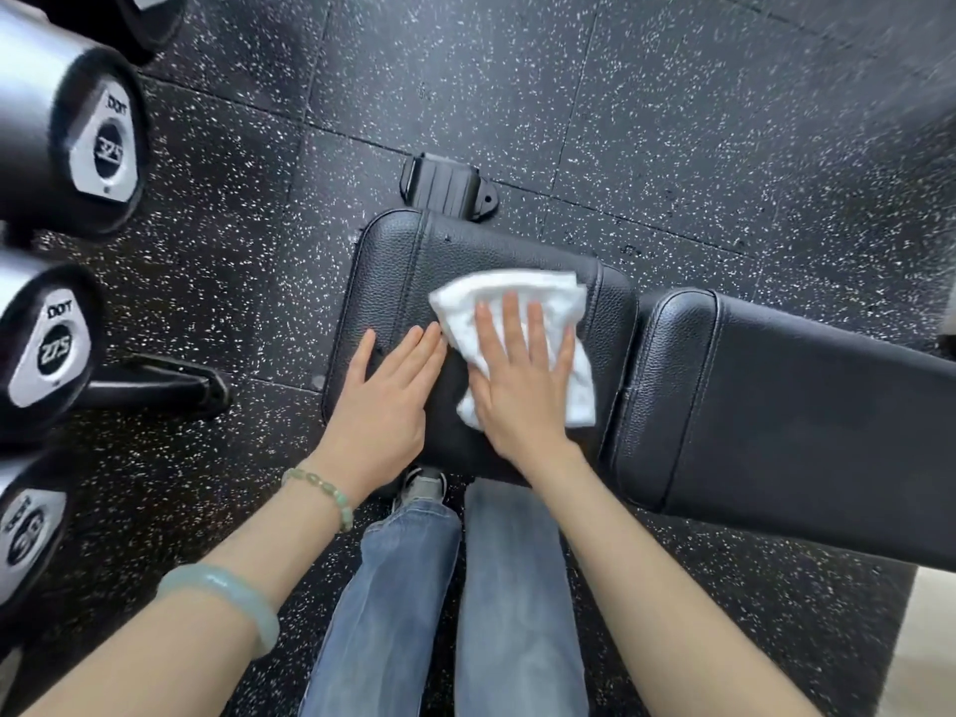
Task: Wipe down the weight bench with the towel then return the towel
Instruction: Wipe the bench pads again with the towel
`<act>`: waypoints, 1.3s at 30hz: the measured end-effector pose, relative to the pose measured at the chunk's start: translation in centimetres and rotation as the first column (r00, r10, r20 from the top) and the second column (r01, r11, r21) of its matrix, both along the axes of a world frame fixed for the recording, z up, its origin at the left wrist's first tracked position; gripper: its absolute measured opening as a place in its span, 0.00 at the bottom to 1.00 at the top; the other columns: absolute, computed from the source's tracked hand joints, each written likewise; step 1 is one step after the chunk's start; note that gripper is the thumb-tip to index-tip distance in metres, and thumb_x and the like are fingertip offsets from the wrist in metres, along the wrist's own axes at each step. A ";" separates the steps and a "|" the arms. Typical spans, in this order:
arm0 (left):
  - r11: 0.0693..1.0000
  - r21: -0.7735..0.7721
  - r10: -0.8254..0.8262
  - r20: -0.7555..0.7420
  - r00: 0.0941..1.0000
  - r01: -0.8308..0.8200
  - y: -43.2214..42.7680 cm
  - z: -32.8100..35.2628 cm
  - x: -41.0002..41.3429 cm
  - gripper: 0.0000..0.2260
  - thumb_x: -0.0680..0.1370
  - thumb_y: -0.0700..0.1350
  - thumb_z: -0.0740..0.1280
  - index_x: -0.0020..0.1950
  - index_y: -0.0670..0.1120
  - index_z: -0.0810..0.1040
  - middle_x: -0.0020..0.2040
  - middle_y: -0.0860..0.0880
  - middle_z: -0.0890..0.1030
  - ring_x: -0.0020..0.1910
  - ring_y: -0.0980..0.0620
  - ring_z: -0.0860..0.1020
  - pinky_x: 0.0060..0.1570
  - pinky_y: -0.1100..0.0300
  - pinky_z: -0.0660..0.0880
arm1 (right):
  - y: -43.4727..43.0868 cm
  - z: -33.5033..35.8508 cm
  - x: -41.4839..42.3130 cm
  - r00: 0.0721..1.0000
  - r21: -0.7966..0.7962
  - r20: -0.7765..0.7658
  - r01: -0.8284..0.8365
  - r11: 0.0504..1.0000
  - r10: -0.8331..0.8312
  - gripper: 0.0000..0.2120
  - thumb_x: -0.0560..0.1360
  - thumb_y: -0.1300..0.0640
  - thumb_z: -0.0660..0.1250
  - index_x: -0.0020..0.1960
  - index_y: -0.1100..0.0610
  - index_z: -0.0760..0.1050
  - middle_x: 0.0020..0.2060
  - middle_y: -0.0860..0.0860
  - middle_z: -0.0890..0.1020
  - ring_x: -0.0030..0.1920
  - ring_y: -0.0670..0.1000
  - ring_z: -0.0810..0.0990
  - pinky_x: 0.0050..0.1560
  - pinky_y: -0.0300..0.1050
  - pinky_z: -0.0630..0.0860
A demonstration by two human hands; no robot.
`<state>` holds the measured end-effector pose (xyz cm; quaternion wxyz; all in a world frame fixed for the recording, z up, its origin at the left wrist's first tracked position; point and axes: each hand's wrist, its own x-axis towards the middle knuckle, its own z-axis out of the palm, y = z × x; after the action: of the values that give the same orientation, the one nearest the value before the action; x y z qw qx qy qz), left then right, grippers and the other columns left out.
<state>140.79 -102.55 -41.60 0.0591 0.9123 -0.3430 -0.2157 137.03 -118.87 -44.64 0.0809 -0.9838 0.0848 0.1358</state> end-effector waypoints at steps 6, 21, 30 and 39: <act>0.998 0.038 0.041 -0.008 0.999 -0.040 -0.1 0.5 -0.3 0.29 0.72 0.43 0.51 0.72 0.37 0.67 0.74 0.42 0.66 0.72 0.46 0.65 0.70 0.42 0.56 | -0.6 -0.2 9.6 0.995 0.043 -0.019 -0.101 0.994 0.102 0.31 0.75 0.44 0.43 0.76 0.51 0.58 0.75 0.53 0.59 0.75 0.56 0.56 0.69 0.63 0.47; 0.962 0.101 0.256 -0.029 0.966 -0.252 -1.2 0.6 -1.7 0.29 0.72 0.44 0.51 0.73 0.36 0.65 0.75 0.40 0.63 0.73 0.45 0.62 0.71 0.41 0.56 | -4.2 -0.6 7.4 0.821 0.044 0.097 -0.568 0.822 0.563 0.29 0.75 0.50 0.55 0.75 0.53 0.59 0.73 0.55 0.64 0.74 0.60 0.57 0.69 0.67 0.52; 0.924 0.113 0.366 0.004 0.931 -0.364 -1.3 0.7 -3.9 0.28 0.74 0.43 0.51 0.73 0.36 0.65 0.75 0.41 0.63 0.73 0.44 0.63 0.72 0.41 0.56 | -4.4 -0.2 8.4 0.736 0.060 0.118 -0.675 0.735 0.666 0.29 0.75 0.50 0.55 0.76 0.54 0.59 0.75 0.54 0.61 0.75 0.59 0.56 0.71 0.64 0.52; 0.911 0.144 0.391 0.001 0.920 -0.387 -0.7 0.5 -9.3 0.27 0.77 0.44 0.49 0.75 0.36 0.60 0.76 0.40 0.60 0.74 0.43 0.62 0.71 0.40 0.57 | -6.1 0.2 2.6 0.689 0.025 0.069 -0.724 0.689 0.722 0.29 0.76 0.49 0.56 0.76 0.53 0.59 0.75 0.55 0.60 0.75 0.61 0.56 0.71 0.67 0.50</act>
<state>131.49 -103.24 -41.08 0.0408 0.9611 -0.1376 -0.2359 139.64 -124.95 -44.43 0.0476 -0.9387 -0.3148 0.1324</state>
